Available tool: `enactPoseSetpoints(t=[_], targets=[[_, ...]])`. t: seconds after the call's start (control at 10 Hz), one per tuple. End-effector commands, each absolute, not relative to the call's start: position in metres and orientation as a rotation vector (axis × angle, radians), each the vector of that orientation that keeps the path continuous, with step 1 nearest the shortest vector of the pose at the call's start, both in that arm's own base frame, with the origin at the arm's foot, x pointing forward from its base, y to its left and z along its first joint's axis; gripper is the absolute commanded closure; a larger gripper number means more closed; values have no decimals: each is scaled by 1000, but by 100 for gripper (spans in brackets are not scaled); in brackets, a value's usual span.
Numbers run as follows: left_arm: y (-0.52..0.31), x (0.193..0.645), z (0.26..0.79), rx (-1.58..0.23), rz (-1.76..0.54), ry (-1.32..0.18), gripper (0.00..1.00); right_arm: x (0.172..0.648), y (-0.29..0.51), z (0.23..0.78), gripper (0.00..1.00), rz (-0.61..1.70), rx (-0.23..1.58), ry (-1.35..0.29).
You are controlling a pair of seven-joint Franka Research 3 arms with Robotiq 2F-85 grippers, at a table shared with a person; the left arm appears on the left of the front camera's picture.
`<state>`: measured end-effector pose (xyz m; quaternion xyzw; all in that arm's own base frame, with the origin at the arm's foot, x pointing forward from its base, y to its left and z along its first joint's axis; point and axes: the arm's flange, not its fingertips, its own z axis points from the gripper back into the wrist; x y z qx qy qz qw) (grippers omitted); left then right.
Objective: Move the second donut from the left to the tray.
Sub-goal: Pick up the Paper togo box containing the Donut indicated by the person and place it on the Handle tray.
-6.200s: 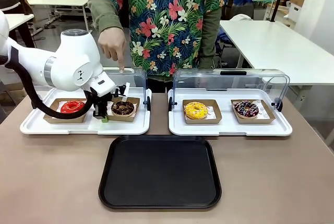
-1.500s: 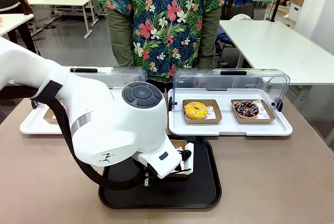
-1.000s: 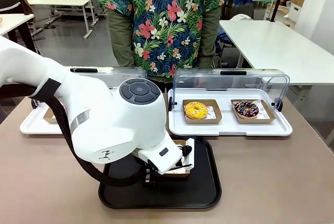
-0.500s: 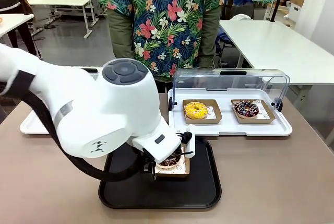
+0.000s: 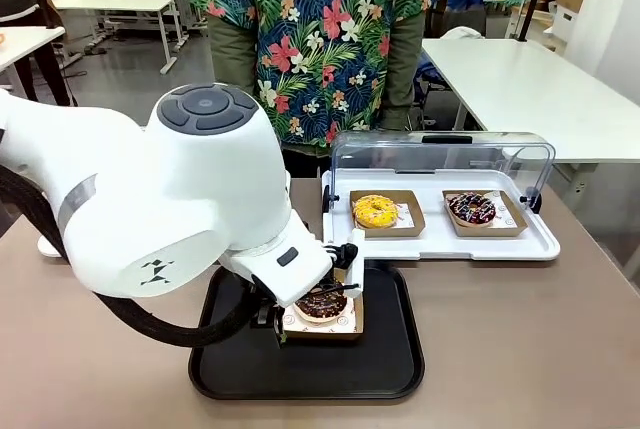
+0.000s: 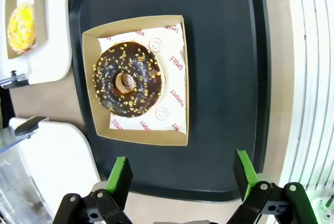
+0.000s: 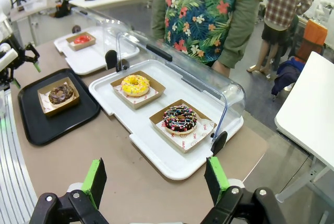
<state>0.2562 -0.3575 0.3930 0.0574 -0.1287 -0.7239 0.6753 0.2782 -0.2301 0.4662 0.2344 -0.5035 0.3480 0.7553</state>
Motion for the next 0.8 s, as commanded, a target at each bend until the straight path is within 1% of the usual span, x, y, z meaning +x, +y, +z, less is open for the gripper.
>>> enactPoseSetpoints(t=[0.0,0.7], targets=[[-360,258,391,141,-1618,-313,0,281,-230,466,0,769,507,-1141],[-360,258,391,141,-1618,-313,0,281,-230,466,0,769,507,-1141]])
